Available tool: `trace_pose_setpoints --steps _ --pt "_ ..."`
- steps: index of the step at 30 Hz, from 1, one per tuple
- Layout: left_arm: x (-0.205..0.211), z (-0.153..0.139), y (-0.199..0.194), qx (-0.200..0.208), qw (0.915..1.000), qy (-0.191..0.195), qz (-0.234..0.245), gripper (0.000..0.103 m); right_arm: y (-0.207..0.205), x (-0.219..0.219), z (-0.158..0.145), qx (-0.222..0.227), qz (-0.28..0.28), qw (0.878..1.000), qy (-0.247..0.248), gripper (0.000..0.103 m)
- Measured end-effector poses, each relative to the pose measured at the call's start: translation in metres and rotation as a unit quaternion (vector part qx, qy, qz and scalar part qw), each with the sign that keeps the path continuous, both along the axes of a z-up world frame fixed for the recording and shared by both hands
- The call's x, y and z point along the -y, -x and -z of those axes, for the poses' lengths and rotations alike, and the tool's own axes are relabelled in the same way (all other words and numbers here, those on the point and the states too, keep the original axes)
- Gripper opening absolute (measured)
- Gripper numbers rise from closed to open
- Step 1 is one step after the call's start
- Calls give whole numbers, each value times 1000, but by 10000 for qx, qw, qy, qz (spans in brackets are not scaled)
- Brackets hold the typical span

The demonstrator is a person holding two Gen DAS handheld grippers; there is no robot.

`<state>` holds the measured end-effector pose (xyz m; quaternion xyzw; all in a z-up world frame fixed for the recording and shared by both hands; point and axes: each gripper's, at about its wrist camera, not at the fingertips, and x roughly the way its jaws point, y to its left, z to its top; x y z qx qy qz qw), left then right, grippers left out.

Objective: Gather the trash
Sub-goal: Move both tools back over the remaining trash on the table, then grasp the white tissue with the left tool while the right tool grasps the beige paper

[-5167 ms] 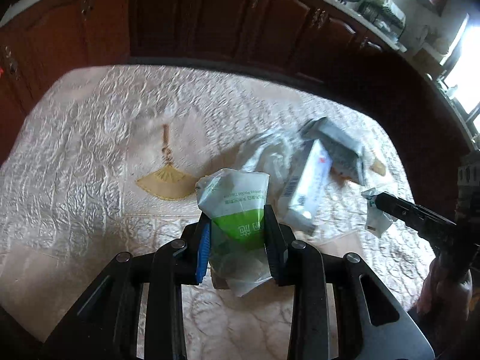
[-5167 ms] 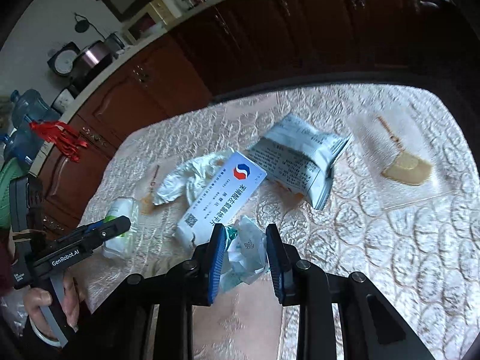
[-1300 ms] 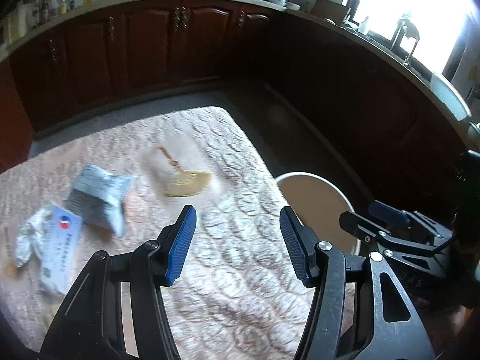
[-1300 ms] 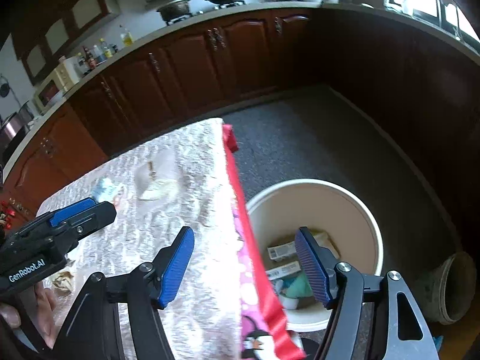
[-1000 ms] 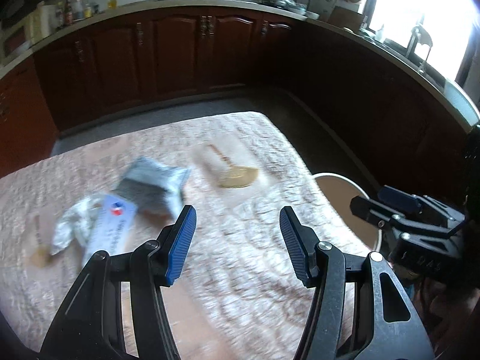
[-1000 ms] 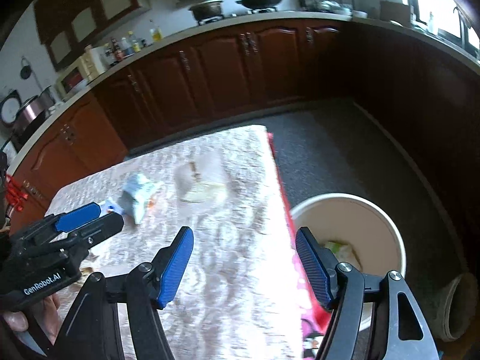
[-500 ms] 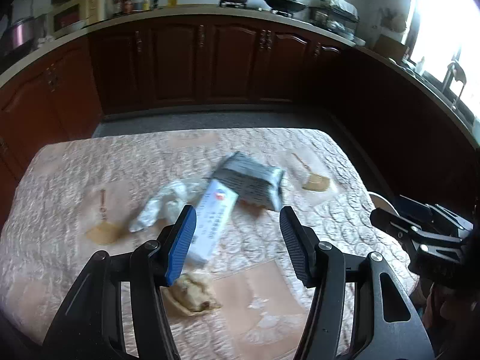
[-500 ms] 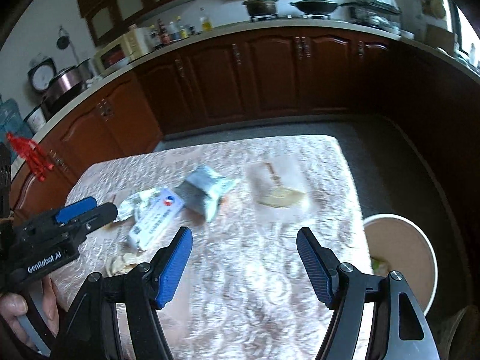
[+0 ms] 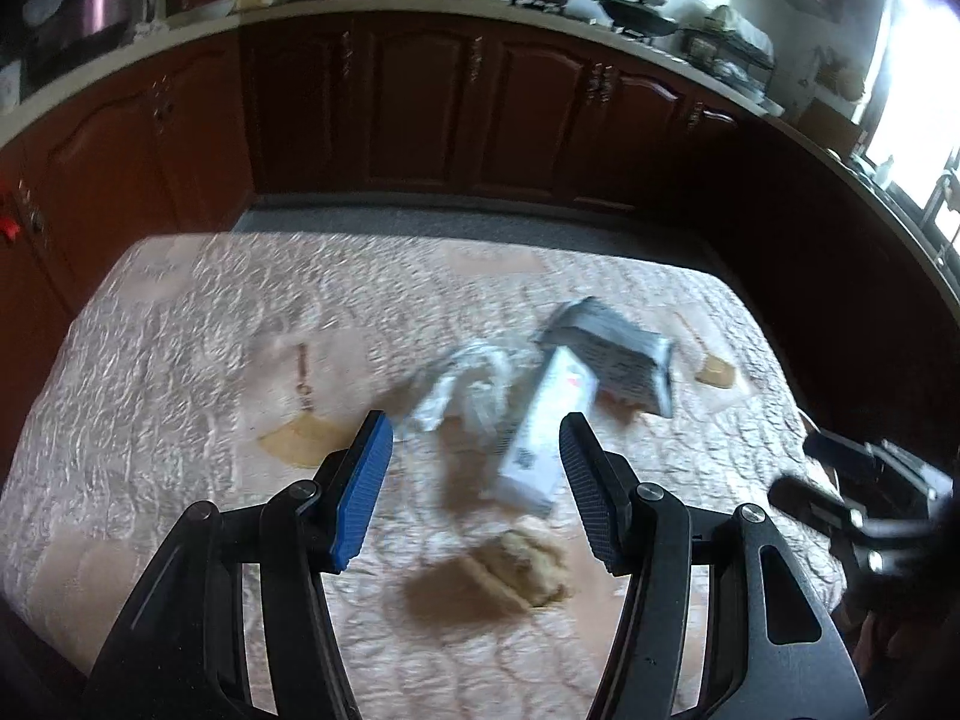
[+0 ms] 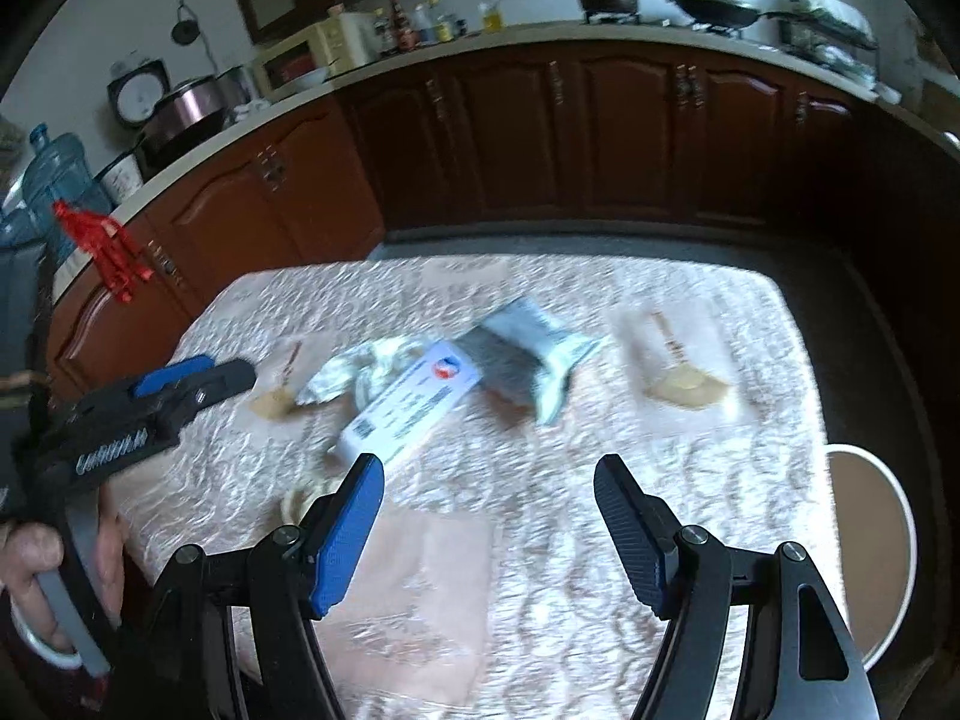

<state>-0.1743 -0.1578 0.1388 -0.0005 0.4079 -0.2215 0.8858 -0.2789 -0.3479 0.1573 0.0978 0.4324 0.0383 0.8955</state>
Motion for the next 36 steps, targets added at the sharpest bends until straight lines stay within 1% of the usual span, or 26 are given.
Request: trace_pose_setpoints --steps 3,5,9,13,16,17,18,19,20,21,22,23,26,27,28,29,30,32,34,36 --pt "-13 10 -17 -241 9997 58 -63 57 -7 -13 13 -165 -212 9995 -186 71" --pt "-17 14 -25 -325 9994 60 -77 57 -13 -25 25 -297 -405 9981 -353 70" --pt "-20 23 -39 -500 9986 135 40 57 -23 -52 47 -539 -813 9933 -617 70" --pt "-10 28 -53 -601 9979 126 218 57 -37 -79 70 -739 -1144 9875 -790 71" --pt "7 34 -68 -703 9968 60 375 57 -52 -92 90 -859 -1277 9831 -992 70" --pt "11 36 -72 -732 9965 30 415 57 -55 -93 95 -910 -1286 9817 -1069 66" --pt "17 39 -78 -778 9959 -15 471 57 -58 -95 100 -959 -1291 9800 -1175 59" --pt "23 43 -82 -821 9953 -68 516 57 -60 -95 105 -1008 -1296 9782 -1269 44" --pt "30 48 -87 -858 9947 -141 552 57 -62 -94 110 -1079 -1260 9770 -1338 36" --pt "37 53 -91 -879 9941 -218 593 57 -61 -92 111 -1077 -1232 9764 -1406 34" --pt "43 57 -94 -885 9938 -281 618 57 -60 -89 110 -1032 -1207 9759 -1495 27" --pt "48 62 -97 -881 9934 -383 631 57 -58 -85 107 -989 -1176 9769 -1484 23" --pt "64 77 -102 -880 9908 -739 709 55 -50 -73 98 -802 -1071 9812 -1393 20" --pt "66 81 -102 -862 9905 -813 692 47 -48 -68 96 -789 -1042 9813 -1411 20" --pt "67 85 -102 -888 9902 -840 680 27 -46 -64 94 -776 -1005 9817 -1418 20" --pt "66 89 -104 -1009 9895 -792 670 17 -44 -59 92 -766 -965 9822 -1418 20" --pt "63 90 -104 -1074 9896 -716 639 12 -45 -58 90 -761 -933 9826 -1416 20" --pt "53 86 -102 -1047 9916 -559 524 12 -43 -50 86 -732 -886 9831 -1424 20" --pt "44 78 -97 -937 9933 -529 424 11 -43 -40 82 -695 -862 9841 -1386 20" --pt "31 66 -90 -834 9951 -417 332 11 -39 -36 75 -626 -857 9851 -1356 20"
